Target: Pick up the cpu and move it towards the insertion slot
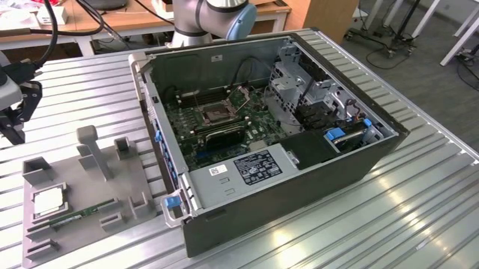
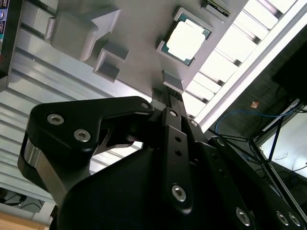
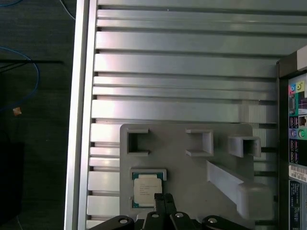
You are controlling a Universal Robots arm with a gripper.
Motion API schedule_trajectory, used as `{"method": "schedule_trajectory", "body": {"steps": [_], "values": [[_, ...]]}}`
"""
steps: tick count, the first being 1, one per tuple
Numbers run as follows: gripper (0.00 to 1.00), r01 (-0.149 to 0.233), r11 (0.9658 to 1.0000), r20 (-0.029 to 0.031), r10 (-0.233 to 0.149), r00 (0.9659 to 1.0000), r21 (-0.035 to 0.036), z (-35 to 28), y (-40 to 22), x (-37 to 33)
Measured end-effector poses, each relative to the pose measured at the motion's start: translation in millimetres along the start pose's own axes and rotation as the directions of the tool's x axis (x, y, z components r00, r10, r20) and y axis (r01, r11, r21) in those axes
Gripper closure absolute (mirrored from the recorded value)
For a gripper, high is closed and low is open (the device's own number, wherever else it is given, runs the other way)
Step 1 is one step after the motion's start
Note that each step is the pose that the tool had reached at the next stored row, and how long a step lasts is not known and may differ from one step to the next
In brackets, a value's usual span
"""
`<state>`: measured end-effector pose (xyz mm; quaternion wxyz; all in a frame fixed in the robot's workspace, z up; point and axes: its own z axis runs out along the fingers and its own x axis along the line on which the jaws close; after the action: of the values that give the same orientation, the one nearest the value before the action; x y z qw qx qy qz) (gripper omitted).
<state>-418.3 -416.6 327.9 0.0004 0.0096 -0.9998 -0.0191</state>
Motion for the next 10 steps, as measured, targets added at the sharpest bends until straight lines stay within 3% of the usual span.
{"method": "schedule_trajectory", "body": {"steps": [6, 10], "values": [[0.89, 0.0, 1.0, 0.0004, 0.0, 1.0, -0.0002, 1.6, -0.1, 0.0], [0.89, 0.0, 1.0, 0.0, 0.0, 1.0, 0.0, 8.9, -0.4, 0.0]]}}
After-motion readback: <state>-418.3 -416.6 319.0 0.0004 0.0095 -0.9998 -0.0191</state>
